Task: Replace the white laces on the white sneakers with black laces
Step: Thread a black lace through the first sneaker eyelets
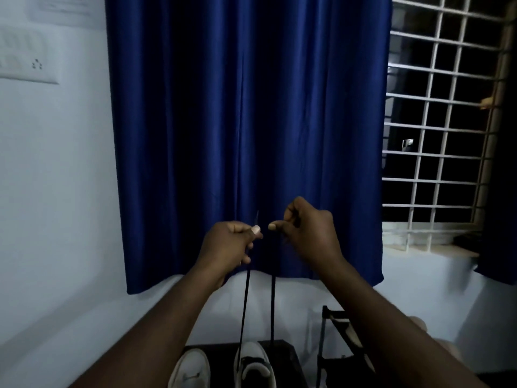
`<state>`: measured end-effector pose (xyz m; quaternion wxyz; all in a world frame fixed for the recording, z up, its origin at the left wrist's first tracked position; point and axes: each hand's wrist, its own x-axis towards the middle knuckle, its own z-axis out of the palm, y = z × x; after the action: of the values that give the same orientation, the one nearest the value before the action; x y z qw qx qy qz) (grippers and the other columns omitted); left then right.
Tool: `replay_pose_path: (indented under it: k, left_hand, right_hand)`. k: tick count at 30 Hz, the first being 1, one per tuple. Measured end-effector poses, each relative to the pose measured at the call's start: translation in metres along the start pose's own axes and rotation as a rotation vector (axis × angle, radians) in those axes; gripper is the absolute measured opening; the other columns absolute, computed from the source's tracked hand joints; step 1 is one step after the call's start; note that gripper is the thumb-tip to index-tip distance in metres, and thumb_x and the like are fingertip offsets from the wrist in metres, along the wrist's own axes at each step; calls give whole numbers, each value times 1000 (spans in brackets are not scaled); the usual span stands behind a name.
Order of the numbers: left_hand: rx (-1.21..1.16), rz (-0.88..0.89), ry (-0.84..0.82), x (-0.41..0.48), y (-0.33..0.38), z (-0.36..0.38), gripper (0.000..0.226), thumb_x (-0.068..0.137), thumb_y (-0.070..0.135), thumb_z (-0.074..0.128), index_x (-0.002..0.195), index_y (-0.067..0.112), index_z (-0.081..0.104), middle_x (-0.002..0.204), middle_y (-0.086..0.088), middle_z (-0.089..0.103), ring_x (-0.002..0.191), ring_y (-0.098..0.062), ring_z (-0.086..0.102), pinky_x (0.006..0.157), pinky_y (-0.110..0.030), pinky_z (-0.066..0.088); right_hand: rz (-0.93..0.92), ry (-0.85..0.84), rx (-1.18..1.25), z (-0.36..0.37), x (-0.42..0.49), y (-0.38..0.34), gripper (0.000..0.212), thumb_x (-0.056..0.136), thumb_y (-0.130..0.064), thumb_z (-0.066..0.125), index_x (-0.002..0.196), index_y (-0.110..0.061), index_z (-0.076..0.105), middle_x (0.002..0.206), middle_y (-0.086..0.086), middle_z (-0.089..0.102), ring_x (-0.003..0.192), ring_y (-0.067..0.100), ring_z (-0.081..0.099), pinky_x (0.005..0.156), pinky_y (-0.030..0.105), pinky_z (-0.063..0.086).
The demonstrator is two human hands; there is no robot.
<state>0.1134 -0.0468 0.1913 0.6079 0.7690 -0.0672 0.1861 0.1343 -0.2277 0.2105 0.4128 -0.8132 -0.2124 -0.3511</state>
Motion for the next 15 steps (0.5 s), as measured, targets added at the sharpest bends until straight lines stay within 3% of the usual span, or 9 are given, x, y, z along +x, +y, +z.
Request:
replay_pose_path:
  k: [6, 11, 15]
  left_hand:
    - [-57, 44, 53, 7, 7, 3, 6, 95, 26, 74, 99, 21, 76, 87, 3, 76, 60, -11, 69, 58, -24, 56]
    - [-89, 30, 44, 10, 6, 5, 10, 94, 27, 75, 102, 21, 77, 88, 2, 78, 63, -13, 72, 57, -23, 53]
    - [-118, 40, 40, 11, 13, 6, 7, 96, 25, 73, 97, 20, 78, 87, 1, 78, 63, -13, 70, 56, -23, 54]
  right_hand:
    - [-52, -60, 57, 3, 25, -1, 24, 98, -12, 71, 85, -25, 57, 70, -9, 71, 63, 3, 69, 57, 20, 53]
    - [40, -29, 238, 10, 22, 5, 19, 100, 0, 62, 92, -17, 60, 77, 1, 74, 66, 23, 73, 63, 41, 63]
    - [0, 8, 208, 5, 25, 1, 18, 94, -8, 74, 94, -17, 59, 75, 4, 74, 66, 18, 73, 64, 39, 63]
